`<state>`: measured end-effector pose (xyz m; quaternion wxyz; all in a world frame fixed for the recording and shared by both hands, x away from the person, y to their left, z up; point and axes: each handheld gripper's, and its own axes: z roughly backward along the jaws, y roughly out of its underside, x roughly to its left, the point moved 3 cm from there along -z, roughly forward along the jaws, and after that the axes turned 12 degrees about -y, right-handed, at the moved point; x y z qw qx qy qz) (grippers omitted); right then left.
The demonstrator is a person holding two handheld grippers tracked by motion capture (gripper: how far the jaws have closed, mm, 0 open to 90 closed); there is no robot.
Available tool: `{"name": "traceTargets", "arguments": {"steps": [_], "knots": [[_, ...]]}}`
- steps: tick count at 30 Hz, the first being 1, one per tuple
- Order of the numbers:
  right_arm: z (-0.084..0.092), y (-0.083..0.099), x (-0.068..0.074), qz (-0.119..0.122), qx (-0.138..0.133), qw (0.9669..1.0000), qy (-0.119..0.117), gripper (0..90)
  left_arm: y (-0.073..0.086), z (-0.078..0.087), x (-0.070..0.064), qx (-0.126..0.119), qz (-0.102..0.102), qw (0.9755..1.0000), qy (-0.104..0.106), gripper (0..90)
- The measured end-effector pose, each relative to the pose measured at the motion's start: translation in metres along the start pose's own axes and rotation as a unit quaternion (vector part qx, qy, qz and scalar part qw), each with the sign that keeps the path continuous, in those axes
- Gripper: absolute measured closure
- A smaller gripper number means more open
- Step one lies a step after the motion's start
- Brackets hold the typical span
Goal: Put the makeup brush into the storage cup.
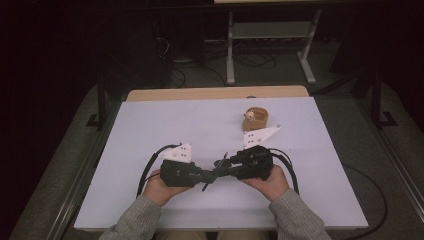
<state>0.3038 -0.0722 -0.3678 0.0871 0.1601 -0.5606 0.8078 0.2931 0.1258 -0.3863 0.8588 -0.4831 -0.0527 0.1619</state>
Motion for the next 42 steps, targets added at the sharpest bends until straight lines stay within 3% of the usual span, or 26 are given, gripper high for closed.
{"name": "traceTargets", "arguments": {"steps": [6,10,15,19,30,42], "knots": [[-0.001,-0.002,-0.001,-0.001,-0.003,1.0,-0.009,82.6,0.0,-0.001,0.0,0.002,-0.002,1.0,-0.002,83.6],[-0.002,-0.005,-0.003,-0.002,0.017,0.9998,-0.009,83.0,0.001,-0.001,0.0,0.014,-0.004,0.9998,-0.016,78.2],[0.002,-0.013,-0.004,-0.004,0.051,0.9987,0.007,83.0,0.006,0.002,0.002,0.025,-0.001,0.9991,-0.034,69.5],[0.008,-0.017,-0.006,-0.003,0.063,0.9978,0.019,83.0,0.01,0.008,0.005,0.027,0.005,0.9985,-0.048,66.2],[0.021,-0.026,-0.015,-0.002,0.095,0.9943,0.046,83.0,0.026,0.029,0.012,0.036,0.024,0.9946,-0.094,59.8],[0.035,-0.031,-0.023,-0.004,0.1,0.9927,0.068,83.0,0.039,0.046,0.015,0.042,0.037,0.9895,-0.133,51.1]]}}
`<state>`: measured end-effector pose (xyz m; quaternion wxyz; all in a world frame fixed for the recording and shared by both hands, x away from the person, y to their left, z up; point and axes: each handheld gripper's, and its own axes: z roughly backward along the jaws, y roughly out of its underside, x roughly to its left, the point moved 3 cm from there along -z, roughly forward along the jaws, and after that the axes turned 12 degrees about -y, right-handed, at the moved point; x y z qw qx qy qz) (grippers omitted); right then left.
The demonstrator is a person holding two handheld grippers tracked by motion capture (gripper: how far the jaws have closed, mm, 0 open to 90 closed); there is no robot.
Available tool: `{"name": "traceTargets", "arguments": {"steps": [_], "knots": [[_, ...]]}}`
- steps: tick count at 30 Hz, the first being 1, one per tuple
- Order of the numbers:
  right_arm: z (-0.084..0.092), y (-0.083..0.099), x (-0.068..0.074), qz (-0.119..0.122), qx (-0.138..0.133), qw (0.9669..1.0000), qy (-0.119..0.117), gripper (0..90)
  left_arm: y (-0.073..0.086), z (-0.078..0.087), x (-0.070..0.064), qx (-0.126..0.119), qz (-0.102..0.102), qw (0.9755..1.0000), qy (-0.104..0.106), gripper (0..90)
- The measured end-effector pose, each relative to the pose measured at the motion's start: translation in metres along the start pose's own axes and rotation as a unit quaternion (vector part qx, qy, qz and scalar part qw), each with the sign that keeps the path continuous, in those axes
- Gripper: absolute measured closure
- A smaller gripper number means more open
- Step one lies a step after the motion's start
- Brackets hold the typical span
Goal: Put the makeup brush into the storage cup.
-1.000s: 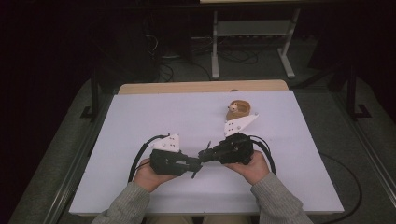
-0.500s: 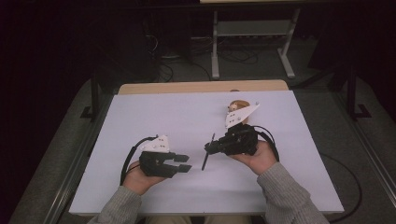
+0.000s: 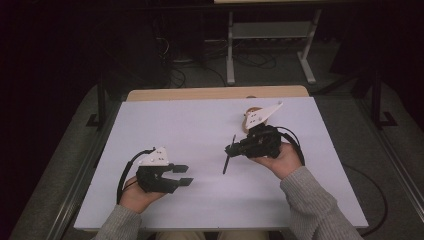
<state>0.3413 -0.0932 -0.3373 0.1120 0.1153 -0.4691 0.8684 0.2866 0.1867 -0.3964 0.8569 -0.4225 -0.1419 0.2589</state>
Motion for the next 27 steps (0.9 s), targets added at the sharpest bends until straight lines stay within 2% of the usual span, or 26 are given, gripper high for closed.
{"name": "traceTargets", "arguments": {"steps": [9,19,27], "knots": [[0.014,-0.003,-0.007,-0.005,0.003,0.9998,0.018,83.0,0.01,0.008,0.007,-0.005,0.02,0.9997,-0.016,46.1],[0.03,-0.008,-0.015,-0.01,0.003,0.9994,0.034,83.0,0.016,0.012,0.01,0.001,0.019,0.9992,-0.034,43.2],[0.04,-0.01,-0.025,-0.021,0.0,0.9988,0.044,83.0,0.021,0.015,0.015,0.002,0.028,0.9986,-0.044,40.8]]}}
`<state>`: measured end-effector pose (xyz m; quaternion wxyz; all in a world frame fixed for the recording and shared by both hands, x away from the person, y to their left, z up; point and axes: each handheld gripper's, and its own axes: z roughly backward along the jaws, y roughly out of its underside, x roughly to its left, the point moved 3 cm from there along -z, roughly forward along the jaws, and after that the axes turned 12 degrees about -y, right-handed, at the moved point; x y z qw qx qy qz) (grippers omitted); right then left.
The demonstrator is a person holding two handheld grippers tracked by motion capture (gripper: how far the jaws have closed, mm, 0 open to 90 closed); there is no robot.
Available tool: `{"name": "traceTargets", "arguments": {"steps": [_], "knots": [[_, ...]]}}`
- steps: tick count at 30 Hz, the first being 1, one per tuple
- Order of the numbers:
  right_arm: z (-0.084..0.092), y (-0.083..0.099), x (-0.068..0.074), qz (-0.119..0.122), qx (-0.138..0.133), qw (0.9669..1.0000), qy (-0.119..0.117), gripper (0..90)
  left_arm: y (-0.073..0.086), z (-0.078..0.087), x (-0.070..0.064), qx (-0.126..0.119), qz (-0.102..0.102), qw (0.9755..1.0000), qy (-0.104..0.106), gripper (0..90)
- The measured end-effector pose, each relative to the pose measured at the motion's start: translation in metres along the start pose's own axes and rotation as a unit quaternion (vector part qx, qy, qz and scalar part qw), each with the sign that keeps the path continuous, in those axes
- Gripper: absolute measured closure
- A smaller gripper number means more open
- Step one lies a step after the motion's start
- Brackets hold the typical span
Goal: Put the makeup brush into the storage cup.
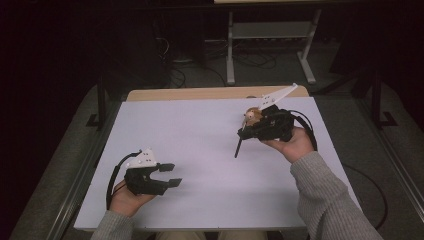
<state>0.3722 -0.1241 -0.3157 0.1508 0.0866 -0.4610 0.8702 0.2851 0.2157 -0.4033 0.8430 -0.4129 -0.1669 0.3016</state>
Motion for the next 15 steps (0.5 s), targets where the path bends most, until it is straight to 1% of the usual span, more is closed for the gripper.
{"name": "traceTargets", "arguments": {"steps": [3,6,7,15], "knots": [[0.004,-0.001,-0.005,-0.006,-0.002,1.0,0.004,83.0,0.001,0.002,0.001,0.001,0.0,1.0,-0.002,40.3],[0.007,-0.002,-0.008,-0.007,-0.004,0.9999,0.008,83.0,0.002,0.003,0.002,0.001,0.002,1.0,-0.004,39.8],[0.011,-0.004,-0.011,-0.009,-0.006,0.9999,0.013,83.0,0.003,0.004,0.003,-0.001,0.005,1.0,-0.006,39.6],[0.025,-0.008,-0.019,-0.018,-0.012,0.9994,0.027,83.0,0.004,0.006,0.005,0.001,0.005,0.9999,-0.01,39.0]]}}
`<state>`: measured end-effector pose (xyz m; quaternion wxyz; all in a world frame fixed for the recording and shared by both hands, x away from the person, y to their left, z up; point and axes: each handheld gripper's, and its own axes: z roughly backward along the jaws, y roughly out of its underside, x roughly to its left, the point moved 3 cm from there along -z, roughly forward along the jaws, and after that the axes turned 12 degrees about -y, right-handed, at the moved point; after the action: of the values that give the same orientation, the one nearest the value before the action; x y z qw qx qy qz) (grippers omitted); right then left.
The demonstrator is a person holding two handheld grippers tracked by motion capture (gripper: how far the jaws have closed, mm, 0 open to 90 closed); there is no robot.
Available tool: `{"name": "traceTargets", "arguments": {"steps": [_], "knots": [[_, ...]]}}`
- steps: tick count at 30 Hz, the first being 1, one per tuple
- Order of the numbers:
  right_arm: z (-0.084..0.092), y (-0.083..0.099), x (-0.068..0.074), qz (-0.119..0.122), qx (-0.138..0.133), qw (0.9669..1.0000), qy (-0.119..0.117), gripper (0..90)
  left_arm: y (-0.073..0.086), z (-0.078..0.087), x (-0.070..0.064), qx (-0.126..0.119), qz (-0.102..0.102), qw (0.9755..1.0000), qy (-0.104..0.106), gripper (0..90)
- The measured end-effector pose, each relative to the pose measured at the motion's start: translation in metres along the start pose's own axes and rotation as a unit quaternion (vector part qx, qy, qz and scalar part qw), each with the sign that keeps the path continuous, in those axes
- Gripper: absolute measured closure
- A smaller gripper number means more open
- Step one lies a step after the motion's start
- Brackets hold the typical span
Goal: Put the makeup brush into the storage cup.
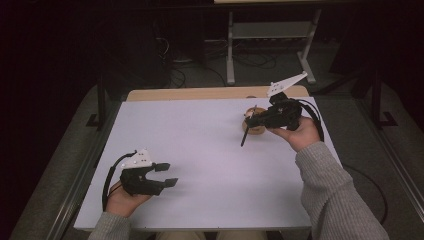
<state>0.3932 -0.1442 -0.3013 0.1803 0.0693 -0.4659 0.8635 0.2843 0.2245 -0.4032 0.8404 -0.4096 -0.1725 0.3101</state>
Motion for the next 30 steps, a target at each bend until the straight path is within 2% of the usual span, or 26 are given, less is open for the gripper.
{"name": "traceTargets", "arguments": {"steps": [10,30], "knots": [[0.018,-0.004,-0.011,-0.011,-0.009,0.9997,0.02,83.1,0.001,0.001,0.002,-0.001,0.003,1.0,-0.002,38.5],[0.034,-0.018,-0.028,-0.024,-0.013,0.9986,0.046,83.1,0.001,0.003,0.005,-0.002,0.003,1.0,-0.004,37.3]]}}
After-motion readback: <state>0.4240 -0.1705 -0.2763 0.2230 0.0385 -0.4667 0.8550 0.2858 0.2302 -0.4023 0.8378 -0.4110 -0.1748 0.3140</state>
